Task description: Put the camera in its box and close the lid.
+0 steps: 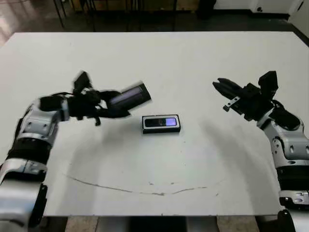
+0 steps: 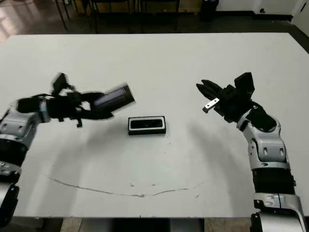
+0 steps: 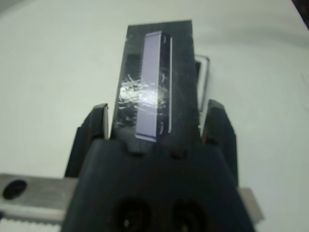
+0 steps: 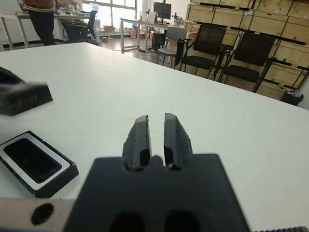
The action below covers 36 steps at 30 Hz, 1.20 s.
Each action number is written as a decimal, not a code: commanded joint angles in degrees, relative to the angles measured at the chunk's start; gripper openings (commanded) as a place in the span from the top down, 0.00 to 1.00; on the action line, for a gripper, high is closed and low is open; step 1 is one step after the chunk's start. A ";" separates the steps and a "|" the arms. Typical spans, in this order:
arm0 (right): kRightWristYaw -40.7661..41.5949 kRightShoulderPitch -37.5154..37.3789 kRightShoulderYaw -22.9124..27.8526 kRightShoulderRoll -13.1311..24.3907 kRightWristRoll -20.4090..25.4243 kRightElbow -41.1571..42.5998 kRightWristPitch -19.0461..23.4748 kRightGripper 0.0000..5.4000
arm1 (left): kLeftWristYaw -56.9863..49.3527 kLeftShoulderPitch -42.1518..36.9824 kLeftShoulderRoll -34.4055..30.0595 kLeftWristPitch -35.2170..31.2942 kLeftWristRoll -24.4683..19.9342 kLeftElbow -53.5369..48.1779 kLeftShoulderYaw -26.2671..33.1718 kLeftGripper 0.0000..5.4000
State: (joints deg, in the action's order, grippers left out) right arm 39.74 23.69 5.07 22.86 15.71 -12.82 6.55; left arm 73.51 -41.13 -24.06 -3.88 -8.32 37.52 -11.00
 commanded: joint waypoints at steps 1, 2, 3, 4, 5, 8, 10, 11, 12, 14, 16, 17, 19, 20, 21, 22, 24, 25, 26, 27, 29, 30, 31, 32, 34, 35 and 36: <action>0.28 -0.73 -0.14 0.44 -0.21 -0.84 0.31 1.00 | 2.50 -2.97 0.71 -1.07 3.76 4.27 -3.87 0.71; 0.29 -0.79 -0.14 0.43 -0.14 -0.77 0.44 1.00 | 3.46 -3.80 1.12 -0.72 4.34 6.00 -4.51 0.71; 0.29 -0.84 -0.15 0.43 -0.12 -0.70 0.52 1.00 | 4.14 -4.40 1.46 -0.19 4.69 7.45 -4.83 0.71; 0.22 -0.94 -0.21 0.45 -0.14 -0.50 0.74 1.00 | 4.83 -5.04 1.83 0.21 5.09 8.98 -5.17 0.71; 0.24 -1.02 -0.23 0.45 -0.08 -0.35 0.92 1.00 | 5.46 -5.62 2.18 0.76 5.50 10.38 -5.46 0.71; 0.77 -1.17 -0.19 0.33 0.42 -0.19 0.97 1.00 | 6.81 -6.75 2.89 1.79 6.40 13.52 -5.94 0.71; 0.78 -1.26 -0.21 0.29 0.58 0.06 1.29 1.00 | 6.99 -6.98 3.23 2.07 6.73 14.65 -5.78 0.71; 0.70 -1.28 -0.29 0.30 0.49 0.15 1.36 1.00 | 7.13 -7.12 3.45 2.13 6.81 15.24 -5.65 0.71; 0.68 -1.30 -0.35 0.26 0.42 0.14 1.25 1.00 | 7.16 -7.25 3.64 2.38 6.97 15.91 -5.59 0.71; 0.63 -1.32 -0.37 0.14 0.47 0.12 1.30 1.00 | 7.03 -7.46 3.95 3.05 7.39 17.05 -5.56 0.71; 0.65 -1.34 -0.36 0.02 0.56 0.15 1.28 1.00 | 6.93 -7.42 4.17 4.43 7.90 17.73 -5.56 0.71; 0.65 -1.38 -0.38 0.01 0.55 0.25 1.23 1.00 | 7.16 -7.37 4.28 5.07 7.97 18.00 -5.51 0.71; 0.58 -1.45 -0.46 0.17 0.51 0.70 1.67 1.00 | 7.34 -7.40 4.41 5.67 8.49 18.11 -5.86 0.71; 0.53 -1.49 -0.51 0.26 0.43 0.87 1.83 1.00 | 7.22 -7.41 4.53 5.79 8.83 18.13 -6.05 0.71; 0.51 -1.51 -0.53 0.30 0.39 0.97 1.93 1.00 | 7.06 -7.38 4.65 5.95 9.13 18.12 -6.12 0.71; 0.55 -1.56 -0.51 0.25 0.44 0.99 1.90 1.00 | 6.76 -7.23 4.86 6.29 9.30 17.98 -6.10 0.71; 0.51 -1.76 -0.50 0.23 0.51 1.29 1.98 1.00 | 6.55 -6.80 5.51 6.55 9.29 17.66 -5.95 0.71; 0.42 -1.84 -0.51 0.22 0.54 1.47 2.15 1.00 | 6.48 -6.63 5.81 6.54 9.25 17.54 -5.88 0.71; 0.31 -1.86 -0.49 0.21 0.61 1.60 2.48 1.00 | 6.05 -6.32 6.11 6.58 9.30 17.14 -5.88 0.71; 0.28 -1.85 -0.45 0.17 0.72 1.63 2.75 1.00 | 5.54 -6.01 6.38 6.76 9.41 16.73 -5.92 0.71; 0.08 -1.88 -0.44 0.17 0.67 1.93 3.20 1.00 | 4.37 -5.21 7.32 5.81 9.41 15.66 -5.95 0.71; 0.08 -1.89 -0.43 0.17 0.64 1.97 3.22 1.00 | 3.84 -4.85 7.70 5.26 9.48 15.08 -6.05 0.71; 0.15 -1.96 -0.38 0.18 0.65 1.99 3.10 1.00 | 2.90 -4.21 8.06 4.99 9.81 13.77 -6.38 0.71; 0.23 -2.02 -0.33 0.19 0.66 1.97 2.89 1.00 | 1.98 -3.63 8.32 4.57 10.23 12.38 -6.81 0.71; 0.21 -2.16 -0.27 0.20 0.64 2.13 2.73 1.00 | 0.60 -2.47 8.98 4.50 10.79 9.63 -7.68 0.71; 0.15 -2.24 -0.24 0.19 0.65 2.31 2.76 1.00 | 0.02 -2.04 9.32 3.82 10.98 8.39 -8.05 0.71; 0.13 -2.34 -0.21 0.18 0.67 2.48 2.68 1.00 | -1.15 -1.40 9.73 3.09 11.38 6.72 -8.50 0.71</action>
State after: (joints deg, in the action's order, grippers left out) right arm 39.98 22.74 4.75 22.83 16.20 -10.60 8.67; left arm 72.46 -44.69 -15.42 0.32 1.97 45.88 -17.90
